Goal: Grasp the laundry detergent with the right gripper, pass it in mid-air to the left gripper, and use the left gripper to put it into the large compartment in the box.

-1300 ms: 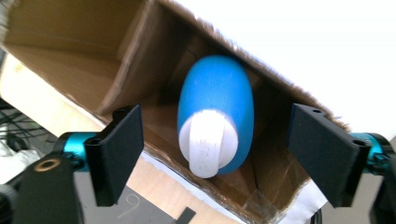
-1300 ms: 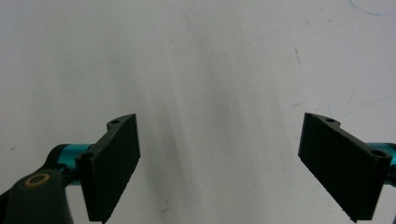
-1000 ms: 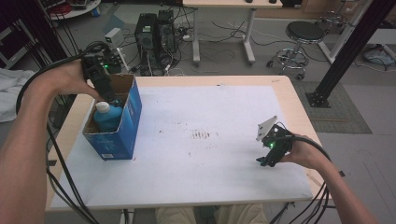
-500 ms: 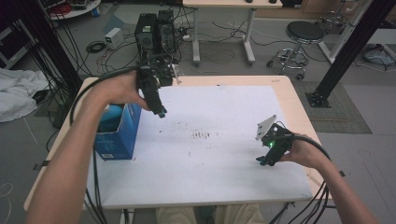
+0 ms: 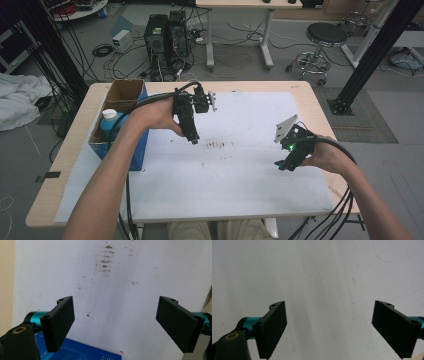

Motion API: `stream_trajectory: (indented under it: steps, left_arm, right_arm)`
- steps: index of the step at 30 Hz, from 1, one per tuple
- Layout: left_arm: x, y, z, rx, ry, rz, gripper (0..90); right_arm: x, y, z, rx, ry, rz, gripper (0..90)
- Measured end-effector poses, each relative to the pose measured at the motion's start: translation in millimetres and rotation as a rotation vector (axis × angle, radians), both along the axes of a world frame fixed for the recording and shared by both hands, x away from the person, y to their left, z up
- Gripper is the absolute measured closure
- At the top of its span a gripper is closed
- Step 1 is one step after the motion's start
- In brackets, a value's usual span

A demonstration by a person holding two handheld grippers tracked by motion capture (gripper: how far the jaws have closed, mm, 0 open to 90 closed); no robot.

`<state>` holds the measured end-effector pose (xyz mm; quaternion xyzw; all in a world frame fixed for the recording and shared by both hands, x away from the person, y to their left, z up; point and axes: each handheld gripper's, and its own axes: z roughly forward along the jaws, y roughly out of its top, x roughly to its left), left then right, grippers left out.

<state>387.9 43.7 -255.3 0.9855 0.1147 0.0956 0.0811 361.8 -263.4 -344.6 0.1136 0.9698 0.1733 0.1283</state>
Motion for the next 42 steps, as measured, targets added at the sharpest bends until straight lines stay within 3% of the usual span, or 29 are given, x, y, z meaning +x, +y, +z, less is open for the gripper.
stream_trajectory:
  steps: [3, 10, 42]
  left_arm:
    - [0.6, -2.6, -15.0, 0.002, 0.022, 0.002, 15.4]
    - [3.0, -2.1, -25.5, 0.024, 0.032, 0.014, 15.4]
    - [-0.2, -1.0, -26.4, 0.01, 0.026, 0.001, 15.4]
  right_arm:
    - [-0.4, 1.5, 7.5, 0.003, -0.012, -0.002, 12.0]
    - [0.9, 0.5, 9.6, 0.001, -0.015, -0.004, 12.0]
    - [3.1, 6.3, 8.4, -0.01, -0.008, -0.004, 12.0]
